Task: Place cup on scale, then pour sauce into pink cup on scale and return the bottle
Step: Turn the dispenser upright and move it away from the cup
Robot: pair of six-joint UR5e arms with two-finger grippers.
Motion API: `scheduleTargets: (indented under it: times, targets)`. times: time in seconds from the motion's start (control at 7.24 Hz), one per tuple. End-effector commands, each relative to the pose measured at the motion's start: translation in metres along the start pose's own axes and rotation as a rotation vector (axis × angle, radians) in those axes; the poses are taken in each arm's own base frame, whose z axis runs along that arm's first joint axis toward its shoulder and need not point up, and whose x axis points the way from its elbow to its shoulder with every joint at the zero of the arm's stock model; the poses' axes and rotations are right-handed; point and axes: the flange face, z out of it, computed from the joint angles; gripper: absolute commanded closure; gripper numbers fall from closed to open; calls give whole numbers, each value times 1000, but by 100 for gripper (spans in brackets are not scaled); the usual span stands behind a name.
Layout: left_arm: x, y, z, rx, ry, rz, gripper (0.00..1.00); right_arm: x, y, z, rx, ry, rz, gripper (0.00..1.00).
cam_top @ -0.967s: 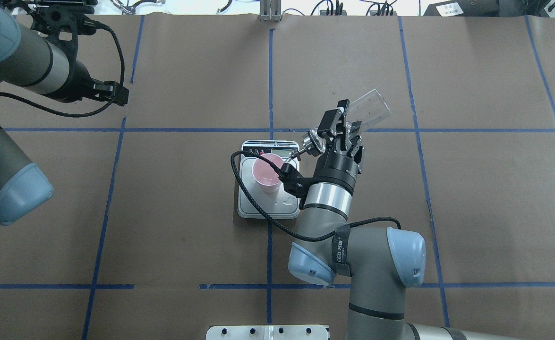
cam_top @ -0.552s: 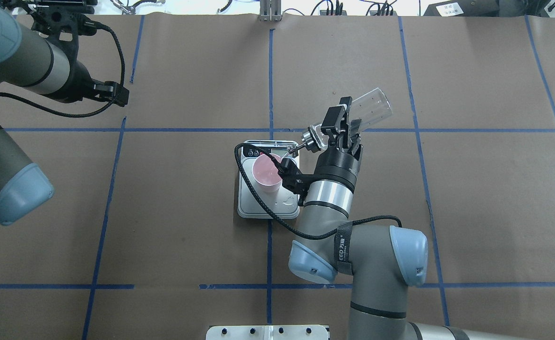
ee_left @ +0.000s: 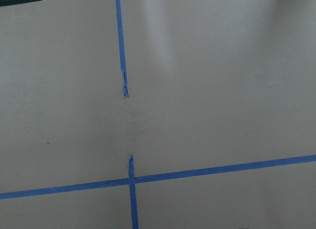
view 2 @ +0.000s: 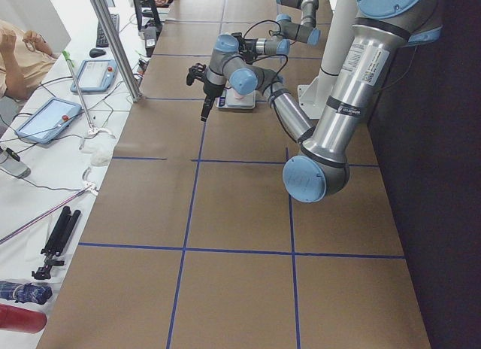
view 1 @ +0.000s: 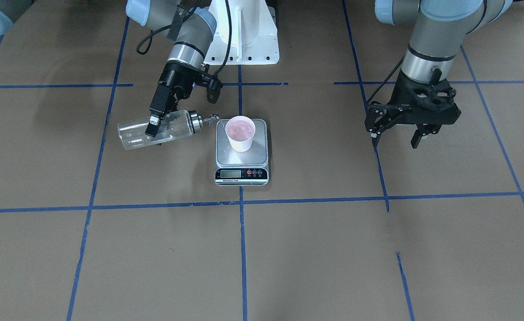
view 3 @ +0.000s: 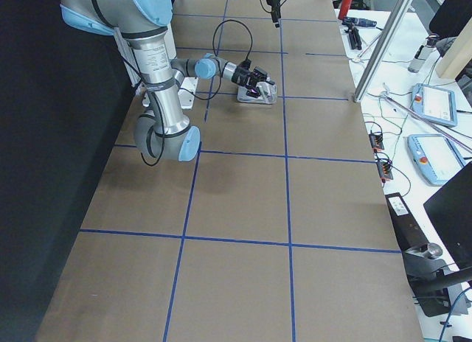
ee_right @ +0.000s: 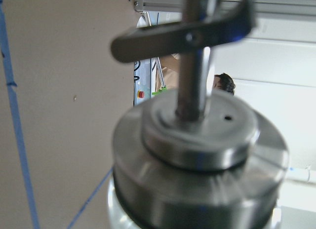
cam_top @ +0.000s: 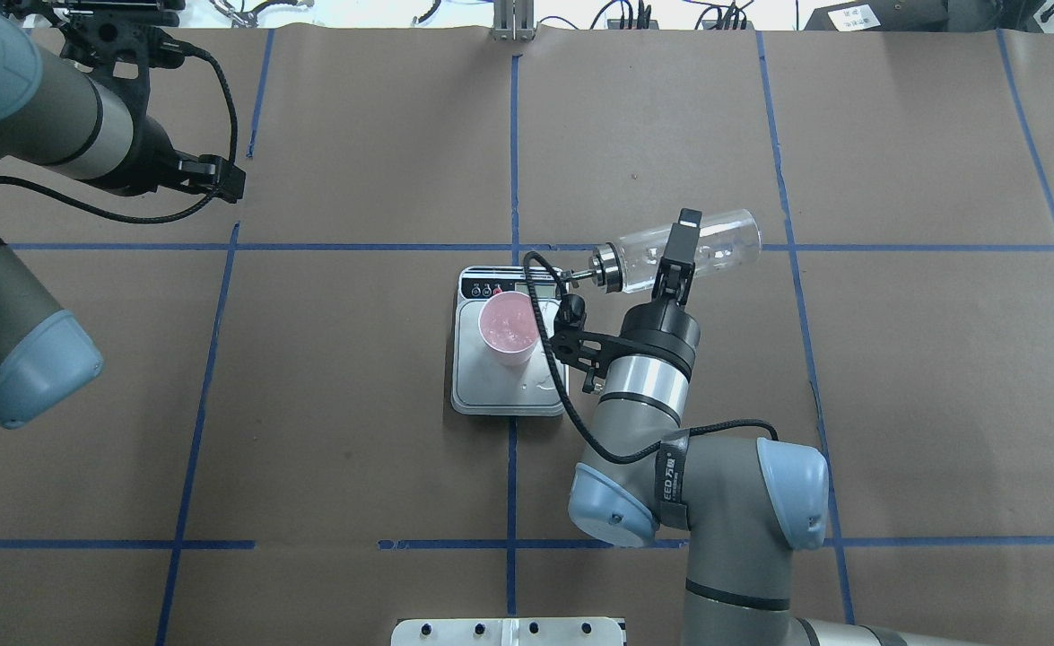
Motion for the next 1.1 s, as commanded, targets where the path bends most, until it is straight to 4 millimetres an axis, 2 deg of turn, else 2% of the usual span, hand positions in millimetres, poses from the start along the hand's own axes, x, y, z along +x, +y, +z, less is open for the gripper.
scheduleTargets:
  times: [0.0,0.14,0.28,0.41,0.55,0.69,0.97]
  targets:
    - [-1,0,0,1,-1,-1,12,-6,-6,-15,17,-121,380,100]
    - [0,0,-2,4,0,0,12,2,-12,-18,48,-211,629,100]
    - [0,0,-2,5,1,0,12,-7,4,-14,45,-277,897,100]
    - [0,0,-3,5,1,0,12,-19,23,-7,15,-309,1035,100]
    - [0,0,-3,5,1,0,12,-24,36,0,1,-330,1136,100]
    - [0,0,-4,6,2,-1,12,-30,57,6,-27,-360,1334,100]
    - [0,0,-2,3,-1,-2,12,-38,114,32,-24,-362,1433,100]
